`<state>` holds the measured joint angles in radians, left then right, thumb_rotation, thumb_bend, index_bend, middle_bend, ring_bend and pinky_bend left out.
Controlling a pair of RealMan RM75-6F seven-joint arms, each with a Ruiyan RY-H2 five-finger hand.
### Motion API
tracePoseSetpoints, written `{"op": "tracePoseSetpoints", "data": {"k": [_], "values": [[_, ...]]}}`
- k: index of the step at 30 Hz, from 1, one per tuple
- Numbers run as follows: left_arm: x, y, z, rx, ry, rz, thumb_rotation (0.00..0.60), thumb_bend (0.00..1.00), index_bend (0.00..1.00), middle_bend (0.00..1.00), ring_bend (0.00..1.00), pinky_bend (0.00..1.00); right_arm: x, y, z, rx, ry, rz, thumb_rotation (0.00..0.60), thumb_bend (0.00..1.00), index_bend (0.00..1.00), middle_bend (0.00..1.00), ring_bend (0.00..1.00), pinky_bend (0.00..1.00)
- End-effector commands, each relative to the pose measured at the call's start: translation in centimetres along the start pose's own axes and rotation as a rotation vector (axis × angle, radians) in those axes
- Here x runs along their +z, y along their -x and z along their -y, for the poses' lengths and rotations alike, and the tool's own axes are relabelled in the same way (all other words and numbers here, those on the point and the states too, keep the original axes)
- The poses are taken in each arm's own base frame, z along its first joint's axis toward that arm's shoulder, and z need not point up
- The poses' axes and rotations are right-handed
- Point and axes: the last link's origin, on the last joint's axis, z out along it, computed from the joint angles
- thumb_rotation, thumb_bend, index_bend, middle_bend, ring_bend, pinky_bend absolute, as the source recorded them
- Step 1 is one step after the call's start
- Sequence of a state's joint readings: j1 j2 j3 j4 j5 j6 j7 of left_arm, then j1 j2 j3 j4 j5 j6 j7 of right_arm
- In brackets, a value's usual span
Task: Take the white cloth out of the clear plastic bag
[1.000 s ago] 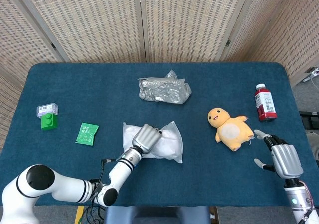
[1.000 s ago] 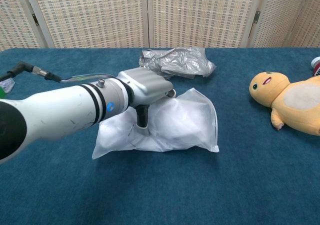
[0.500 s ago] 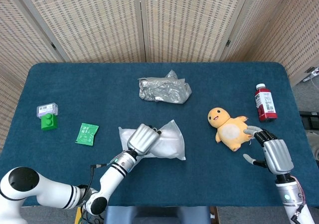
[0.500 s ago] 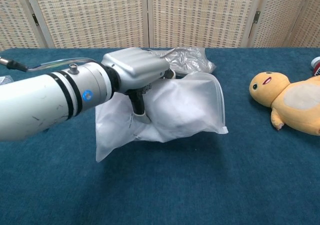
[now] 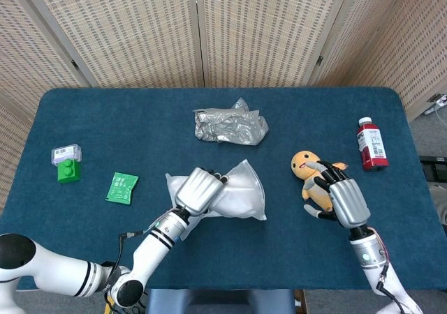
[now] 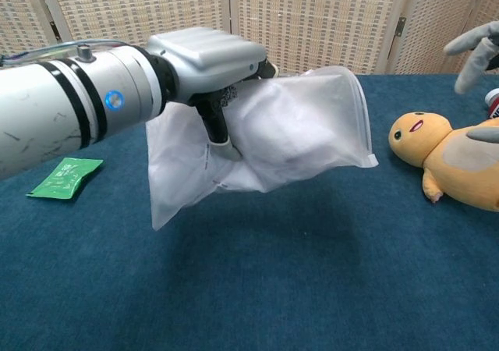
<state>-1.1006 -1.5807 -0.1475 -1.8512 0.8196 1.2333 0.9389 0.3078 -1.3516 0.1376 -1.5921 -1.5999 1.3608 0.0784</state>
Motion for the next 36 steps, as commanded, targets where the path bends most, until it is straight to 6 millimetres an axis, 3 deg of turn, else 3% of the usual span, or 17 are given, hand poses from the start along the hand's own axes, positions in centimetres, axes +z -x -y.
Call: {"op": "tracePoseSetpoints", "data": {"k": [1,12,36], "values": [[-0.1,-0.6,-0.1,0.009,0.005,-0.01,0.6,0.0,0.37,0.56,0.5,0.62,1.0,0.5,0.7,0.012,-0.017,0.004,0.6,0.01,0.5,0.2,0.13,0.25],[-0.8,-1.6,-0.7,0.027,0.016,-0.032,0.6,0.0,0.37,0.56,0.5,0.62,3.6,2.2,3.0,0.084,-0.067,0.013,0.6,0.01,0.5,0.2,0.13,0.25],[-0.8,-1.7,-1.5,0.017,0.029,-0.046,0.6,0.0,0.37,0.56,0.5,0.63,5.9,5.0,5.8,0.169,-0.118,0.033,0.6,0.01,0.53,0.2,0.13,0.25]]}}
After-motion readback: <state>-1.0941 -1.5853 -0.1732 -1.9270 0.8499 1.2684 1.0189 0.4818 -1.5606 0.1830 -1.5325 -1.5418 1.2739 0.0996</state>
